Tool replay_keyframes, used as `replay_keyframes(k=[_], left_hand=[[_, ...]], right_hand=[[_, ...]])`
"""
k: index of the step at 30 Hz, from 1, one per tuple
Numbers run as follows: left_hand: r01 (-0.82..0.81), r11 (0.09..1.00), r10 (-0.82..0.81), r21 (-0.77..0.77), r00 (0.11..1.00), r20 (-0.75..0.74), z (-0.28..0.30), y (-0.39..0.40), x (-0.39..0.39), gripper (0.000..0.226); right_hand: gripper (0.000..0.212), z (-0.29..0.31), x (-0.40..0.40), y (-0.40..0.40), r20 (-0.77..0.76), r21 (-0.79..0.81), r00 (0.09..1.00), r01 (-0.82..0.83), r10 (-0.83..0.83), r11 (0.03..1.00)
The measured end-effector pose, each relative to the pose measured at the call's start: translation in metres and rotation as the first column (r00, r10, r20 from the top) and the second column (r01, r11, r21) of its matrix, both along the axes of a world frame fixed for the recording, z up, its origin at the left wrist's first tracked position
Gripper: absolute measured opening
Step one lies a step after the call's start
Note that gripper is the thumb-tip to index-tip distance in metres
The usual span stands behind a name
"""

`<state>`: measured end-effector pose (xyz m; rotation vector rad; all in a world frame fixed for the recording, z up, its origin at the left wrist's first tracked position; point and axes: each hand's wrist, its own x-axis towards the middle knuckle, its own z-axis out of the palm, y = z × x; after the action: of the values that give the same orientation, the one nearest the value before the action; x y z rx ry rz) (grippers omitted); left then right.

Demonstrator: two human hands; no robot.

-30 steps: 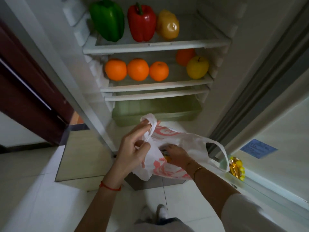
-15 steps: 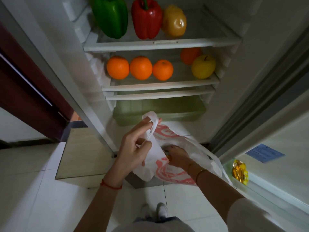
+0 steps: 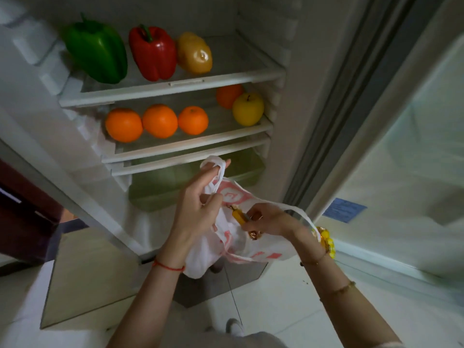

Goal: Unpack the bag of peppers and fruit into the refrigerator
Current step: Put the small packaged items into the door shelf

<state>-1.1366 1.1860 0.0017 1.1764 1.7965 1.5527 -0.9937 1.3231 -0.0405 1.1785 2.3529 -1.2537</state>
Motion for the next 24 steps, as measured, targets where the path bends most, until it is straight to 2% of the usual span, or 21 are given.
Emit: replay_keyframes(k=[2, 5, 11, 14, 17, 24], left_hand=[[0.003, 1.000, -0.003, 0.008, 1.000, -0.004, 0.005, 0.011, 0.005, 0.054], [0.022, 0.999, -0.021, 0.026, 0.998, -0.056, 0.011, 0.024, 0.017, 0.054], [0.045, 0.999, -0.046, -0.024, 0.998, -0.047, 0.011, 0.045, 0.044, 0.054], [0.076, 0.997, -0.077, -0.021, 0.996, -0.048, 0.007, 0.052, 0.053, 0.054], [0.084, 0.995, -0.086, -0.051, 0.996, -0.038, 0.002, 0.055, 0.058, 0.054], [0.049, 0.996, -0.054, -0.070, 0.996, -0.076, -0.005, 0.051, 0.064, 0.052]], right_hand=[[0.033, 0.014, 0.025, 0.005, -0.092, -0.091, 0.986, 0.130, -0.139, 0.987], [0.027, 0.024, 0.068, 0.008, -0.265, -0.263, 0.878, 0.331, -0.398, 0.906], [0.019, 0.010, 0.147, 0.019, -0.215, -0.281, 0.741, 0.577, -0.636, 0.767], [0.014, -0.007, 0.175, 0.025, -0.127, -0.192, 0.691, 0.687, -0.712, 0.701], [0.019, -0.035, 0.188, 0.035, -0.014, -0.061, 0.666, 0.744, -0.746, 0.666], [0.034, -0.074, 0.164, 0.045, 0.073, 0.085, 0.658, 0.745, -0.749, 0.662]])
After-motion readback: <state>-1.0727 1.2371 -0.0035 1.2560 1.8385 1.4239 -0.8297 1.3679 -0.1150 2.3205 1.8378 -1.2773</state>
